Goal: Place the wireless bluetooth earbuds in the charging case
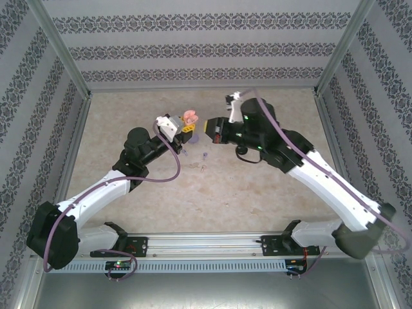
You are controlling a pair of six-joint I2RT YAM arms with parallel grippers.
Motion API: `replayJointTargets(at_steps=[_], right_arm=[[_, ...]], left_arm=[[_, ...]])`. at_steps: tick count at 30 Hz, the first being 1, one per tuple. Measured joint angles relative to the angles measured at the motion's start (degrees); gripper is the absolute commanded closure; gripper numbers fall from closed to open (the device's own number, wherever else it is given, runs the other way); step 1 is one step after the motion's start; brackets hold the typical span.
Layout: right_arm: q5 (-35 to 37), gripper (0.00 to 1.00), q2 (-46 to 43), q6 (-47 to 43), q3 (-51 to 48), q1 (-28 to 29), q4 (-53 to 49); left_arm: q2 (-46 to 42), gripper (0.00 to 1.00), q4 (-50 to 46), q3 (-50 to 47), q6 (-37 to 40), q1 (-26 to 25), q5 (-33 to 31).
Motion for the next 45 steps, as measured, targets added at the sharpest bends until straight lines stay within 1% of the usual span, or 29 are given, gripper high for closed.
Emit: replayJointTargets(at_steps=[2, 4, 5, 8, 10, 14, 19, 23, 28, 32, 38, 45], right_arm=[[0.68, 0.60, -2.60, 0.15, -2.84, -1.29, -0.35], [1.38, 0.46, -2.93, 0.52, -5.42, -2.97, -0.85], [1.88, 0.41, -2.19, 0.70, -6.67, -3.58, -0.90], [4.13, 0.35, 3.58, 1.95, -9.22, -4.48, -2.40], [5.33, 0.35, 9.20, 3.23, -9.79, -4.50, -3.78], [8.07, 0.37, 19.96, 6.71, -8.85, -4.22, -7.19], [9.97, 0.42, 32.11, 11.02, -2.34, -3.78, -11.47], [10.60, 0.46, 38.66, 14.49, 2.34, -3.58, -13.92], [10.80, 0.49, 43.82, 18.03, 5.92, -2.99, -16.96], [10.84, 0.49, 46.80, 19.58, 8.94, -2.01, -19.52], [11.08, 0.49, 50.21, 20.44, 14.10, -0.42, -22.14], [11.50, 0.51, 54.82, 21.27, 18.23, 0.04, -24.70]], left_arm=[[-1.25, 1.00, 0.37, -1.38, -0.98, 1.31, -0.76], [-2.60, 1.00, 0.70, -2.40, -2.03, 2.67, -1.42], [-3.43, 1.00, 0.85, -2.95, -2.58, 3.37, -1.75], [-6.05, 1.00, 1.51, -4.42, -4.02, 4.72, -2.64], [-7.58, 1.00, 1.70, -5.16, -4.79, 5.16, -3.21], [-9.31, 1.00, 1.99, -6.12, -5.97, 5.62, -4.22], [-9.57, 1.00, 2.03, -7.02, -7.37, 6.10, -5.70], [-9.57, 1.00, 2.40, -7.39, -8.22, 6.58, -6.64], [-9.92, 1.00, 3.28, -7.89, -8.66, 6.78, -7.15], [-10.27, 1.00, 3.98, -8.26, -8.74, 6.95, -7.43], [-10.45, 1.00, 5.05, -9.20, -9.07, 7.10, -7.80], [-10.75, 1.00, 5.84, -9.77, -9.09, 7.10, -7.82]])
